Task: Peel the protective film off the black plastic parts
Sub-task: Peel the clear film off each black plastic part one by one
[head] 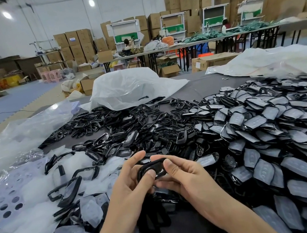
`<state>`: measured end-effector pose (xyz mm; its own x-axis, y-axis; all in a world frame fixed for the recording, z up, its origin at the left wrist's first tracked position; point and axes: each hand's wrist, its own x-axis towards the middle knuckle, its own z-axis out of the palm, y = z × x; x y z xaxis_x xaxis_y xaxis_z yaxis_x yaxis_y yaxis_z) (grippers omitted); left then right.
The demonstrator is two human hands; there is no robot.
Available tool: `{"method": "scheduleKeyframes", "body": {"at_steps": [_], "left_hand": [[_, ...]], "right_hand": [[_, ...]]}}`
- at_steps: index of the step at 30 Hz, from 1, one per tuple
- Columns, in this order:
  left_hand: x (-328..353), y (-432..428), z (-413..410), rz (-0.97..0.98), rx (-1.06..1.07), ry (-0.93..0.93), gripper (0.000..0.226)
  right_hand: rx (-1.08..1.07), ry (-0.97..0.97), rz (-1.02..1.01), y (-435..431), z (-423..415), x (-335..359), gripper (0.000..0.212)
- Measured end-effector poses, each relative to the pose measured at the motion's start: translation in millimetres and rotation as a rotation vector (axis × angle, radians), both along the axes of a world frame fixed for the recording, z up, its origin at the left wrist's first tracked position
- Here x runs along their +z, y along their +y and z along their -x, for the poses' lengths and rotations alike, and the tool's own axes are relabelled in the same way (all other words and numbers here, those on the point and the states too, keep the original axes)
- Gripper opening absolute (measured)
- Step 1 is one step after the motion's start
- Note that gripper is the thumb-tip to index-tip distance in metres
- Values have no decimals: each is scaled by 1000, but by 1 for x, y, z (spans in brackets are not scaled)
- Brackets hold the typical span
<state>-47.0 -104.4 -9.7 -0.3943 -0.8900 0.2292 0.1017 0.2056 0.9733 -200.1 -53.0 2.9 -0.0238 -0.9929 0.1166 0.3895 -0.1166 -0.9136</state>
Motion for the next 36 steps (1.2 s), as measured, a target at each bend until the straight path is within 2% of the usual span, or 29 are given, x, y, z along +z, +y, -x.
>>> {"method": "scheduleKeyframes", "body": {"at_steps": [5, 9, 13, 19, 24, 26, 28, 31, 32, 34, 36], "left_hand": [[-1, -1, -1, -28, -58, -3, 51], [3, 3, 1, 98, 111, -83, 35], [6, 7, 3, 165, 176, -141, 37], [9, 5, -1, 3, 12, -112, 38], [12, 5, 1, 88, 150, -126, 27], [12, 11, 8, 70, 139, -77, 27], [11, 19, 19, -44, 91, 36, 22], [12, 29, 31, -205, 9, 214, 29], [13, 30, 32, -191, -10, 194, 32], [16, 30, 27, -40, 26, 20, 26], [16, 23, 15, 198, 235, -236, 8]], "right_hand": [[12, 63, -1, 1, 1, 1, 30], [-45, 133, -13, 2, 0, 0, 28], [-124, 233, 4, 2, -3, -1, 28], [-163, 338, 46, 5, -3, -1, 25], [-183, 398, 98, 5, -1, 1, 22], [-239, 363, 98, 3, 0, -1, 20], [-265, 290, 88, 1, -1, -3, 15], [-225, 177, 76, -1, -7, -6, 28], [-235, 136, 84, -2, -8, -7, 31], [-309, 15, 96, -3, -5, -6, 32], [-442, -70, 60, -4, 5, -4, 29]]}}
